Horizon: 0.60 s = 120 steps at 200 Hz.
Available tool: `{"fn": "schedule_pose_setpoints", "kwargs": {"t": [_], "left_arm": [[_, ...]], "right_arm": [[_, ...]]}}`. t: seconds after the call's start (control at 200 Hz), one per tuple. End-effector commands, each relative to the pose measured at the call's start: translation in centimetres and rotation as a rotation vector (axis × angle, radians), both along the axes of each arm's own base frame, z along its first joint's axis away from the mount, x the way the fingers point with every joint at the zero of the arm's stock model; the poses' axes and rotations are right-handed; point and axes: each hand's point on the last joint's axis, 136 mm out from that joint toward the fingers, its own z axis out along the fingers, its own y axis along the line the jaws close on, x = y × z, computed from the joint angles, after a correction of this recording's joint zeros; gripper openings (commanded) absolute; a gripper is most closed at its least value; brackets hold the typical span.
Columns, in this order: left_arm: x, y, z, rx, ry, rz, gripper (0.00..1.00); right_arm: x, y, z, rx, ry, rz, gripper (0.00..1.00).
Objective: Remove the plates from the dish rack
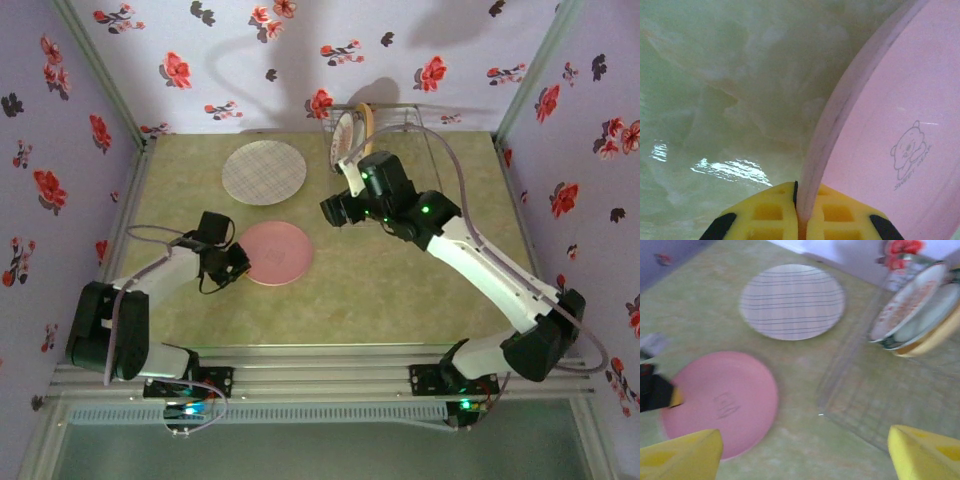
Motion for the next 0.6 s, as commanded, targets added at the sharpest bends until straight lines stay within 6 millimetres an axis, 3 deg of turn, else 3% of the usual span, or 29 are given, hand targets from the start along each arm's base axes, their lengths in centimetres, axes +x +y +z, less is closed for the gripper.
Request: {"fn": "schedule_pose_setpoints", "kwargs": {"t": [0.0, 0.105, 0.265, 0.435, 0.595], "left_arm": [[-1.1, -0.5, -0.8, -0.002, 0.039, -0.039, 0.15], [-1.0, -0.7, -0.6, -0.002, 0.032, -0.050, 0.29], [-0.7, -1.0, 0.1, -0.003, 0.012, -0.070, 0.42], [-0.5, -1.0, 1.7, -0.009, -0.025, -0.084, 0.57], [-0.7, -1.2, 3.6, -0.019, -0.071, -0.095, 0.66]], "right_arm": [[3.5, -3.0, 2.3, -0.092, -0.126, -0.236, 0.88], [5.8, -4.7, 2.4, -0.164, -0.129, -0.352, 0.87], [9.6, -6.3, 2.6, -0.190, -0.118, -0.480, 0.85], [13.9, -6.8, 2.2, -0.175, -0.130, -0.556, 0.83], [17.6, -6.9, 0.3, -0.174, -0.118, -0.582, 0.78]]}}
